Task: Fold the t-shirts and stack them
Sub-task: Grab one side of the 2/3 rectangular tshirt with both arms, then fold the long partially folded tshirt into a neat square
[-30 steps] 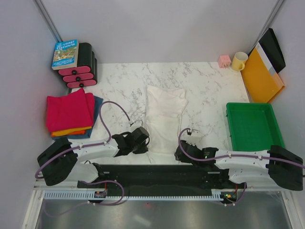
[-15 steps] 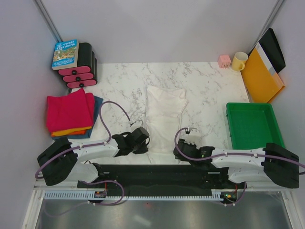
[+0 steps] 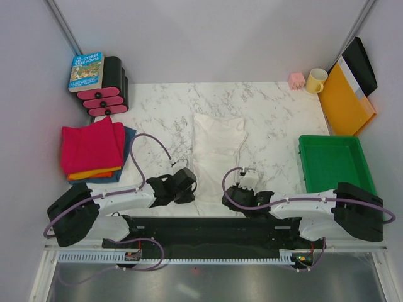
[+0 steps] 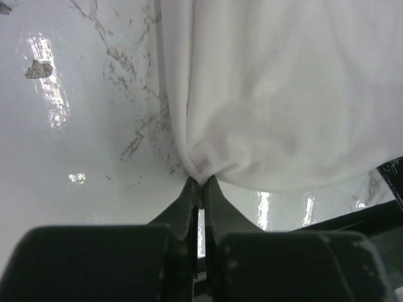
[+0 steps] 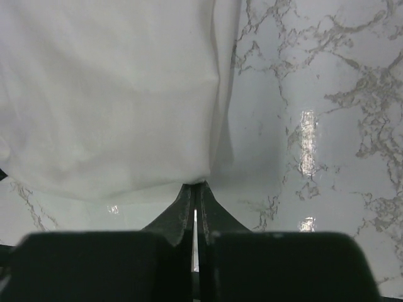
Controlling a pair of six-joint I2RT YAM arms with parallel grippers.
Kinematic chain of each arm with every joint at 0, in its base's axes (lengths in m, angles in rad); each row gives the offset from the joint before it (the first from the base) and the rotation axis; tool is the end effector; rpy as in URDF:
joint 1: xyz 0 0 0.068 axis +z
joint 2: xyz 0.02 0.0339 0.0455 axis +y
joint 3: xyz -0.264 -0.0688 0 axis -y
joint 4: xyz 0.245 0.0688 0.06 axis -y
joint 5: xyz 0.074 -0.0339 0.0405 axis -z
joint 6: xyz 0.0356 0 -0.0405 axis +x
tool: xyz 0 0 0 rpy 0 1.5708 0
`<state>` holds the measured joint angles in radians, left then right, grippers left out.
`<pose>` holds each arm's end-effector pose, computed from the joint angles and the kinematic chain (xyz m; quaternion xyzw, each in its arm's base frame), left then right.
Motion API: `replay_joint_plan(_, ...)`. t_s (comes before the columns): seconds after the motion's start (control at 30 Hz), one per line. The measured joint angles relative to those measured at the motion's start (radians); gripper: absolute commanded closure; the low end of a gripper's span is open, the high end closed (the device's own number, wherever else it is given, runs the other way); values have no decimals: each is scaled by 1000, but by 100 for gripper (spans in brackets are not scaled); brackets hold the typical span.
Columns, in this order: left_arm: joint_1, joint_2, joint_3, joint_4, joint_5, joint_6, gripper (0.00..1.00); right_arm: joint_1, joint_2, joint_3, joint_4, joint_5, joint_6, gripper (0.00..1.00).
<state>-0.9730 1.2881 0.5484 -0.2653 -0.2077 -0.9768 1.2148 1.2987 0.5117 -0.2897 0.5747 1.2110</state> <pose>0.1333 -0.1828 0.1543 -0.0308 0.9550 -0.1739 0.2382 0.0926 0.1936 0.1452 0.0675 0.9300 0.1234 0.3395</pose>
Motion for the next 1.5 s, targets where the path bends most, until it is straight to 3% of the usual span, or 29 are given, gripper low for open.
replay_joint_plan(0.23,-12,-52,-11,-34,8,0,98,87,-47,-19,-63,15,84,100)
replay_joint_plan(0.5,-56,-222,-16,-98,7,-2,98,212,-83,19,-222,86,167,100)
replay_joint_plan(0.93,-57,-285,127,-209,-63,10,98,204,-132,257,-450,306,136,100)
replay_joint_plan(1.2,-57,-166,320,-225,-137,105,98,31,-144,346,-459,366,-19,100)
replay_joint_plan(1.5,93,118,589,-168,-145,284,98,-383,-45,410,-213,248,-388,100)
